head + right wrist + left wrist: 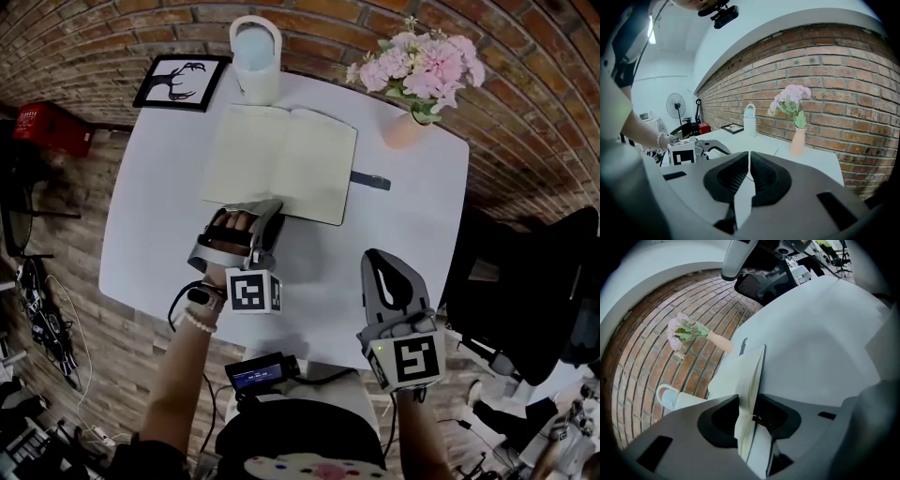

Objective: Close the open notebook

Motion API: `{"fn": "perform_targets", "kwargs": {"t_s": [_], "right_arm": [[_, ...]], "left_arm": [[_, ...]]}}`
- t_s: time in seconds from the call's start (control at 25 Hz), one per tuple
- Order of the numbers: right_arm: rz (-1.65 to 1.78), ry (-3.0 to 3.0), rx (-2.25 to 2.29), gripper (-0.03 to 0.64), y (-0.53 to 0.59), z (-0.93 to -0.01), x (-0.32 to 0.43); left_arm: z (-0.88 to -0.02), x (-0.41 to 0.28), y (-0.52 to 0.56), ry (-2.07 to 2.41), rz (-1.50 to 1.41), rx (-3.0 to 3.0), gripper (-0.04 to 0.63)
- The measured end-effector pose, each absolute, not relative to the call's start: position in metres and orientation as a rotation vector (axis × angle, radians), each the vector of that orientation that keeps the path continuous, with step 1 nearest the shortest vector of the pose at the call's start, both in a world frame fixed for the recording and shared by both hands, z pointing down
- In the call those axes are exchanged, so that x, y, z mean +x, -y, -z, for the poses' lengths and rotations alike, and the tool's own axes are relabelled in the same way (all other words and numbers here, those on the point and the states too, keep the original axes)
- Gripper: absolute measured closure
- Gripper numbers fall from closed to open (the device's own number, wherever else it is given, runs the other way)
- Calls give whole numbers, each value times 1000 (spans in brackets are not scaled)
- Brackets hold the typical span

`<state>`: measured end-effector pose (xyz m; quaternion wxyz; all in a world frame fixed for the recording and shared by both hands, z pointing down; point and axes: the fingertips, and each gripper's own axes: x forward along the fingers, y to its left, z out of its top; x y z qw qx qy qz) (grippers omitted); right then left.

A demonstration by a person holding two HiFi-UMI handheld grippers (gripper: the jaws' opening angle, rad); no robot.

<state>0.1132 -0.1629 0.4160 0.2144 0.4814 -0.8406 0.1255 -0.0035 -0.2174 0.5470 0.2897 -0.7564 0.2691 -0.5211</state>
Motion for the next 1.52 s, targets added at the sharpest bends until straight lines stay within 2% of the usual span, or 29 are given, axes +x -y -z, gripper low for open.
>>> {"fn": "perform_targets", "kwargs": {"t_s": [0.32, 0.64, 0.68, 0.76, 1.04, 1.24, 1.36, 1.44, 1.52], "right_arm": [[-410, 2311, 1345, 579, 166, -428, 116], [-759, 2328, 1396, 574, 182, -454, 113], [-806, 2336, 1397, 564, 185, -457, 112], [-907, 2351, 1399, 495, 192, -462, 110], [-1154, 2361, 1427, 475, 215, -479, 103], [-1277, 2368, 1425, 474, 224, -485, 93], [-1205, 2331, 1452, 477, 229, -491, 92], [-1176, 2317, 1467, 521, 230, -491, 92], [-1169, 2327, 1469, 528, 231, -488, 91]], "left_arm": [[-547, -1, 215, -828, 1340, -2139, 522], [-539, -3, 214, -921, 1274, -2225, 552], [-539, -3, 214, -928, 1268, -2234, 554], [-538, -3, 214, -941, 1256, -2249, 555], [-534, -5, 214, -979, 1221, -2281, 558], [-534, -6, 214, -986, 1215, -2280, 558], [-534, -7, 213, -993, 1206, -2289, 558], [-534, -7, 213, -994, 1197, -2297, 558], [-535, -7, 213, -991, 1198, -2293, 558]]}}
